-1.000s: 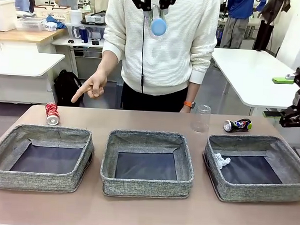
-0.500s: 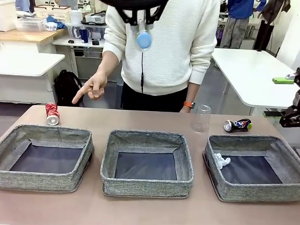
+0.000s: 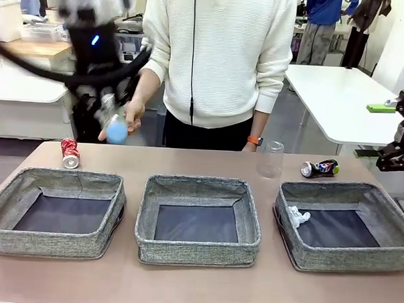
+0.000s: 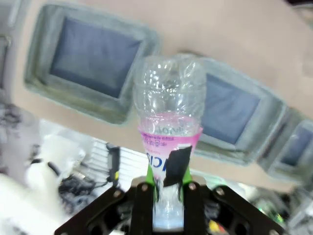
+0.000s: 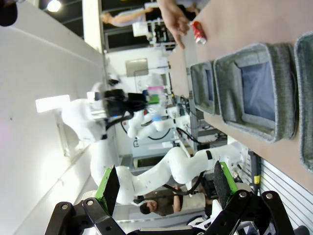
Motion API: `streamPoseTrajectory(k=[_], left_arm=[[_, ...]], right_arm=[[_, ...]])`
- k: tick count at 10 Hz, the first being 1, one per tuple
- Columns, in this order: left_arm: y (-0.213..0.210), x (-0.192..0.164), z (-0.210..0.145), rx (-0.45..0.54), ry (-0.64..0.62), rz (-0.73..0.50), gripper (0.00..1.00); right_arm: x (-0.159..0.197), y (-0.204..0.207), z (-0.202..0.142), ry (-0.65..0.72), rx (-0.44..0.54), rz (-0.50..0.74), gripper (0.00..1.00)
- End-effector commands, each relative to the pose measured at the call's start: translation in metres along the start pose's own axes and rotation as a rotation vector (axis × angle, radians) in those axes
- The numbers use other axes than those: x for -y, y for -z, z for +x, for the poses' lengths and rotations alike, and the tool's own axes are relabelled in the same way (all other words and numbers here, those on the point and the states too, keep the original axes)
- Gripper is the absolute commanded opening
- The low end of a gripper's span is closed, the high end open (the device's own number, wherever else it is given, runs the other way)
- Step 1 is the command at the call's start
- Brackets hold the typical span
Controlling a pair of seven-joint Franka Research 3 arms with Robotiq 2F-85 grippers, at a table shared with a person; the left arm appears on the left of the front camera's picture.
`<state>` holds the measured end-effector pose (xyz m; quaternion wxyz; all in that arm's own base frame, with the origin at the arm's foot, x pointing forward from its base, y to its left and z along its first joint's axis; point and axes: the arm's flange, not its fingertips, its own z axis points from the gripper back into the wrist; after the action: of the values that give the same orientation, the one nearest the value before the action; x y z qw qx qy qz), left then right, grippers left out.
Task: Sort the waste into the appropriate baskets.
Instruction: Place the picked waste into the Fabric basket indicated by the person.
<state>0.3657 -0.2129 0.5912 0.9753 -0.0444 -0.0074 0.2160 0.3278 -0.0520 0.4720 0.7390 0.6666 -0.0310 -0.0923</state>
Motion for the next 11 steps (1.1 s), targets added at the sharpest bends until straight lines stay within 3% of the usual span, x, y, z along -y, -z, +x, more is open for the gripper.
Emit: streamPoseTrajectory(k=[1,3,5,10,11], left_arm=[[0.100,-0.086,-0.033,-0.006,-0.117,0.005,0.20],[0.135,-0.112,-0.020,-0.062,-0.210,0.046,0.20],[0.159,-0.133,-0.009,-0.068,-0.309,0.010,0.20],[0.150,-0.132,0.004,-0.012,-0.344,-0.044,0.20],[0.147,-0.131,0.007,-0.013,-0.344,-0.048,0.25]], right_arm=[[-0.004,-0.002,-0.002,0.019,-0.005,-0.002,1.00],[-0.004,-0.002,-0.002,0.019,-0.005,-0.002,1.00],[-0.004,-0.002,-0.002,0.019,-0.005,-0.002,1.00],[-0.004,-0.002,-0.002,0.019,-0.005,-0.002,1.00],[-0.004,-0.002,-0.002,0.019,-0.005,-0.002,1.00]])
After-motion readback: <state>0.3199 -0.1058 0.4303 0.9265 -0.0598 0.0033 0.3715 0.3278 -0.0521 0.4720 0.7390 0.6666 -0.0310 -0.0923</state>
